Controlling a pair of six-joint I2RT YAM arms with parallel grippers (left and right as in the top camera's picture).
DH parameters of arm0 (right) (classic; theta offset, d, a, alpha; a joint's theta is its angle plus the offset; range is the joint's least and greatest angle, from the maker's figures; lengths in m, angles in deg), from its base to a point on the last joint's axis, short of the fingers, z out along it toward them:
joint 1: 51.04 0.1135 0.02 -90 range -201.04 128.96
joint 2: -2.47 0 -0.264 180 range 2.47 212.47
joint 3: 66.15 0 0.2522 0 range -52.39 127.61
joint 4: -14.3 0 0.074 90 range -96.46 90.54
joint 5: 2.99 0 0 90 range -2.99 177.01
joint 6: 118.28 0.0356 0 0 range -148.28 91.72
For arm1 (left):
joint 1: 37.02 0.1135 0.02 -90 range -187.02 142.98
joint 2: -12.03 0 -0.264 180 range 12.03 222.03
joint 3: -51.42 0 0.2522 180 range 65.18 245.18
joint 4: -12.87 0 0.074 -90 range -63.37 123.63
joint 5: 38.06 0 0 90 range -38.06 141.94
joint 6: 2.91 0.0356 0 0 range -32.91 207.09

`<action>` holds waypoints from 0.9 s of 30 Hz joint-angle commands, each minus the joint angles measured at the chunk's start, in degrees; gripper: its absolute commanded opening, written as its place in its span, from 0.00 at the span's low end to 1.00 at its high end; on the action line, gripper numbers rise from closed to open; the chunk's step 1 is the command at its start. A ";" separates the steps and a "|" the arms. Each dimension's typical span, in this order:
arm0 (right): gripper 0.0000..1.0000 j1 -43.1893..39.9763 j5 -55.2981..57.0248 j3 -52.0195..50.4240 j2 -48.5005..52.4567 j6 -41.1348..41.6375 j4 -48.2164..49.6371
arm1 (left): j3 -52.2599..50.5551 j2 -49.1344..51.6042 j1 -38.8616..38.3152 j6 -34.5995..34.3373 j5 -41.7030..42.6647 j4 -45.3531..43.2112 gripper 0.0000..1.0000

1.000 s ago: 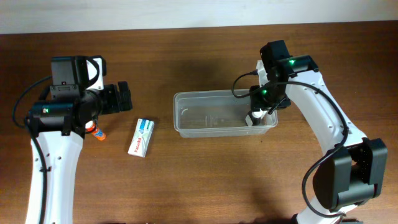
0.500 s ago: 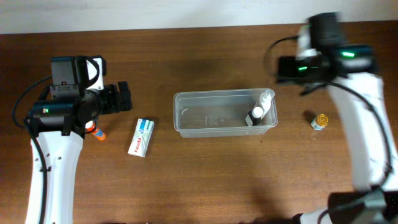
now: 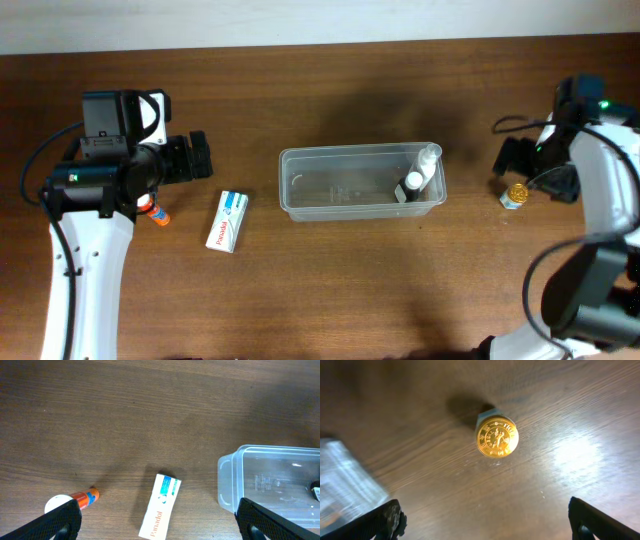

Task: Pack container
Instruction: 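Move the right gripper to the gold-capped jar and grasp it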

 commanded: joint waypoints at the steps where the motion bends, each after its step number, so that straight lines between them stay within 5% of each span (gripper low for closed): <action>1: 0.99 -0.55 0.24 -3.39 3.04 0.31 2.67 | 1.27 0.20 0.33 0.87 0.61 -0.11 0.99; 15: 0.99 -0.61 1.11 -4.33 11.58 -1.70 10.12 | 1.27 0.20 0.33 0.87 0.61 -0.09 0.99; 21: 0.73 -0.87 1.11 -4.31 11.58 -2.08 10.25 | 1.27 0.20 0.33 0.87 0.61 -0.09 0.99; 27: 0.68 -0.92 1.11 -4.33 11.58 -2.08 10.19 | 1.27 0.20 0.33 0.87 0.61 -0.09 0.99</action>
